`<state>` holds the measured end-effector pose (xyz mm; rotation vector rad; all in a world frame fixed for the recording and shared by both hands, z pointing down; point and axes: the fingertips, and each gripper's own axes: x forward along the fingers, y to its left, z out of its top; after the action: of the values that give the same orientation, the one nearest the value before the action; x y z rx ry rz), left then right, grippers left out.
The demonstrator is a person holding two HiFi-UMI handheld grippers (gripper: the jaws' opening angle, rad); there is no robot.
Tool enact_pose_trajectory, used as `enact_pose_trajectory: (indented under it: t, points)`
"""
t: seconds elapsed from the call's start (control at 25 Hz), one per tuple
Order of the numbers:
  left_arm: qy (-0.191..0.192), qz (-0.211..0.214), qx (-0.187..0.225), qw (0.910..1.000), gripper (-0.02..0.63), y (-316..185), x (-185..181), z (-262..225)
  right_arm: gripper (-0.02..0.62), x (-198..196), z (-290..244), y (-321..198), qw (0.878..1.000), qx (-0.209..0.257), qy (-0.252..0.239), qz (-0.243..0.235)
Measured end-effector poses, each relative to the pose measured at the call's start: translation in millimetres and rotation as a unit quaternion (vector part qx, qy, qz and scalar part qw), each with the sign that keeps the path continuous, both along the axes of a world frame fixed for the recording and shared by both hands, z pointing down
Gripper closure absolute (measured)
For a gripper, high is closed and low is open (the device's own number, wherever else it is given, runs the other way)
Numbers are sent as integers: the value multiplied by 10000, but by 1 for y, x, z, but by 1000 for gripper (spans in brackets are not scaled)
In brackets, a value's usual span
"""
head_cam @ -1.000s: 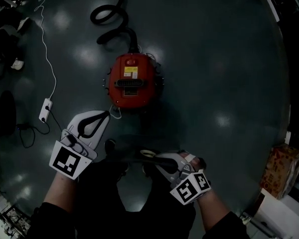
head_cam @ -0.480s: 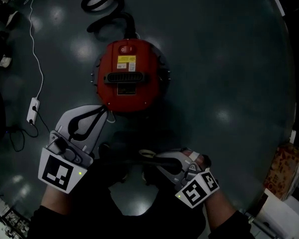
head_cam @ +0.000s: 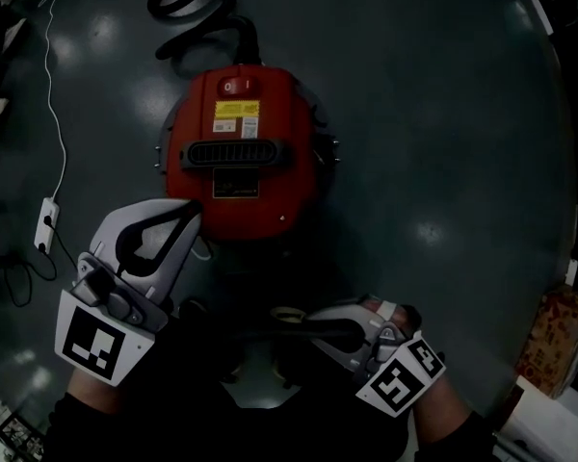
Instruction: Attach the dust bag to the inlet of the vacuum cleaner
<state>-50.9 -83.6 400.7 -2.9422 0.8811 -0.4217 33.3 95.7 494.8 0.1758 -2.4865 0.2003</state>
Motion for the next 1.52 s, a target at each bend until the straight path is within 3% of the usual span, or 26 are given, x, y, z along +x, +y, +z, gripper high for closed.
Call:
enact_pose_trajectory:
  t: [0.28,0.52,0.68,1.0,1.08,1.28,1.52]
  points:
    - [-136,-17,465,9988,576,-15,-9,12,572,1,23,-8,9989,209,60,-423]
    - [-388,511,601,9961,372,-30,6,33,572,10,40,-10,9981,146,127,-581]
    - [-687,809,443,9934,314,-45,10,44,572,15,35,-18,9986,85,23,-525]
    - [-830,1076,-2,9907,323,-63,10,65,572,21,40,-22,9988,9,-139,-477]
    - [-865,1151,-61,9896,370,-65,11,67,572,24,41,-24,9988,-15,-149,-456]
    - [-1330,1579,201,9782,425,-67,13,73,571,27,46,-25,9985,-67,-100,-529]
    - [-1405,1686,359,9750,436,-66,13,74,571,24,53,-24,9980,106,141,-614]
